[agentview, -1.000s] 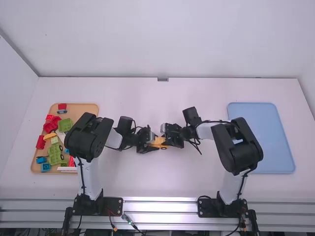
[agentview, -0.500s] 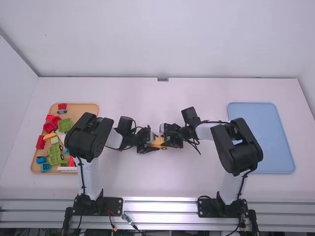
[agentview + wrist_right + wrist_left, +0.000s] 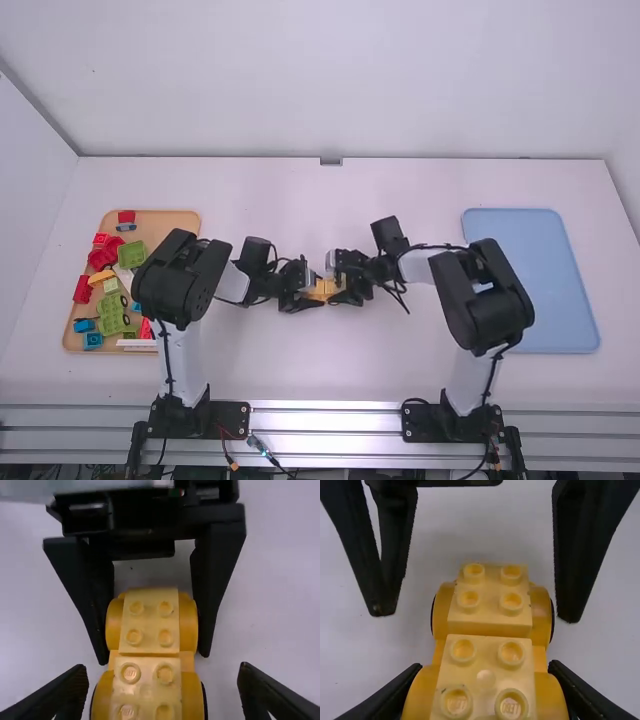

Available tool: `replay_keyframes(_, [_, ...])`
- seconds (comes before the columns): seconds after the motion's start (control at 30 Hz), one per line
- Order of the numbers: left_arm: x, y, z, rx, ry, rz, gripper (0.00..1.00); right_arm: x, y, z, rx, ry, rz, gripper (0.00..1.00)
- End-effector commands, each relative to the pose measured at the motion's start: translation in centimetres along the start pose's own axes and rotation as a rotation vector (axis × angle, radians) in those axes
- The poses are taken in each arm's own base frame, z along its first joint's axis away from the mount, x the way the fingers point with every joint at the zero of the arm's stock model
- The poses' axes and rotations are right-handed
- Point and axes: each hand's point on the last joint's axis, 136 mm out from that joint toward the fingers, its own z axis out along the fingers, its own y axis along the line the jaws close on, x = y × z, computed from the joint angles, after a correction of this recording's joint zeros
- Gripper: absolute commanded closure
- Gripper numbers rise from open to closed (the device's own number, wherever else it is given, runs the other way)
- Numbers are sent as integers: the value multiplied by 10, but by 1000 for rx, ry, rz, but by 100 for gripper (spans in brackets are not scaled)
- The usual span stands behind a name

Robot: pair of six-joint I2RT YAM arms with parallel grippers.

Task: Assemble lego blocks to make yellow taxi

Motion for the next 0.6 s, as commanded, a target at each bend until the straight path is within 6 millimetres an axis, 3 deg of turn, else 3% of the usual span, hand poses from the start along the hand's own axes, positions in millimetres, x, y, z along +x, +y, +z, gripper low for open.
replay_keyframes(0.0, [3, -5, 2, 20, -5, -15, 46, -33, -4, -14, -29, -141, -67, 19])
replay_keyframes(0.1, [3, -5, 2, 20, -5, -15, 46, -43, -7, -23, -33, -202, -86, 19])
replay_keyframes(0.13, [3, -5, 2, 20, -5, -14, 46, -43, -9, -26, -29, -212, -83, 27])
replay_keyframes(0.17, [3, -5, 2, 20, -5, -15, 46, -43, -10, -27, -27, -215, -76, 83])
replay_keyframes(0.2, [3, -5, 2, 20, -5, -15, 46, -42, -10, -28, -26, -216, -68, 62])
replay_keyframes(0.23, [3, -5, 2, 20, -5, -14, 46, -39, -9, -30, -28, -211, -46, 94])
replay_keyframes(0.27, [3, -5, 2, 20, -5, -14, 46, -36, -9, -31, -29, -204, -32, 100])
replay_keyframes(0.57, [3, -5, 2, 20, -5, -14, 46, -8, 13, -15, -34, -129, 2, 100])
